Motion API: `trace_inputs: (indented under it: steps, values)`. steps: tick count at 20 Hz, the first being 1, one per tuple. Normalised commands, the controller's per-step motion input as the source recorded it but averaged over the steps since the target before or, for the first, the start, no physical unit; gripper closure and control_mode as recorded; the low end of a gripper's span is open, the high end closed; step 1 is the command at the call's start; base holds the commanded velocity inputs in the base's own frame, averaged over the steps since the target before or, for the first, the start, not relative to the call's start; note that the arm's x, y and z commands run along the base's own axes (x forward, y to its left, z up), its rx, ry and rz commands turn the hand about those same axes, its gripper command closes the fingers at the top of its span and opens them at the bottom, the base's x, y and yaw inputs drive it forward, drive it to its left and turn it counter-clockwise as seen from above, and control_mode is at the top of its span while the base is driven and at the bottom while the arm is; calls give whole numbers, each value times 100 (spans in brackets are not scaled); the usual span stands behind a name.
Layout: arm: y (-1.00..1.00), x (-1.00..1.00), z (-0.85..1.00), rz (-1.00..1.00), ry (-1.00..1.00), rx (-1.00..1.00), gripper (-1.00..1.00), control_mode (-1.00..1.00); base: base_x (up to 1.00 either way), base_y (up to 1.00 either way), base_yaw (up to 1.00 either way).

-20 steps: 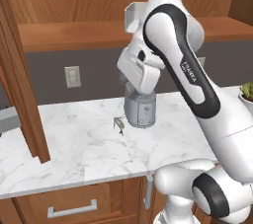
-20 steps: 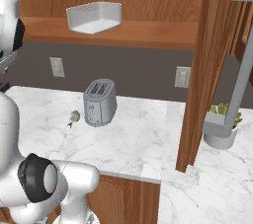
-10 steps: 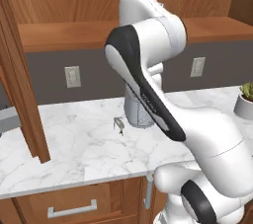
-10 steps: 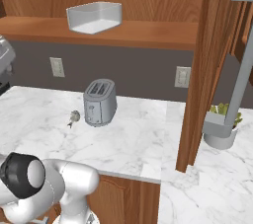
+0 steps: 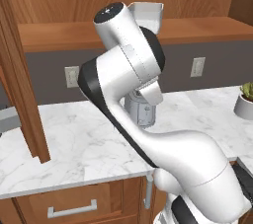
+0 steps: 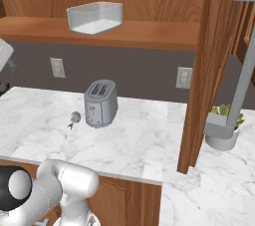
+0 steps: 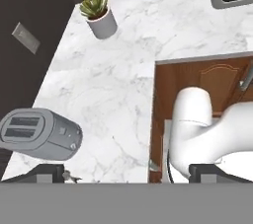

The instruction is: Retrieve the tupperware from the cabinet, then place the raw meat into the tupperware to avoid contamination.

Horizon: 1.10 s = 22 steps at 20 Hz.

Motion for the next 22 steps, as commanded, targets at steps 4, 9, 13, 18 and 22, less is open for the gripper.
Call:
trace_inputs:
  steps: [4, 9, 13, 18, 22]
  values:
    - [-17, -1, 3, -7, -6, 1, -100, -100, 0, 0, 0]
    - [-10, 5, 5, -24, -21, 15, -100, -100, 0, 0, 0]
    - [-1, 3, 19, -20, -22, 11, -100, -100, 0, 0, 0]
    - [0, 11, 36, -8, -17, 7, -100, -100, 0, 0, 0]
    - [-5, 24, 20, -1, -8, 4, -100, -100, 0, 0, 0]
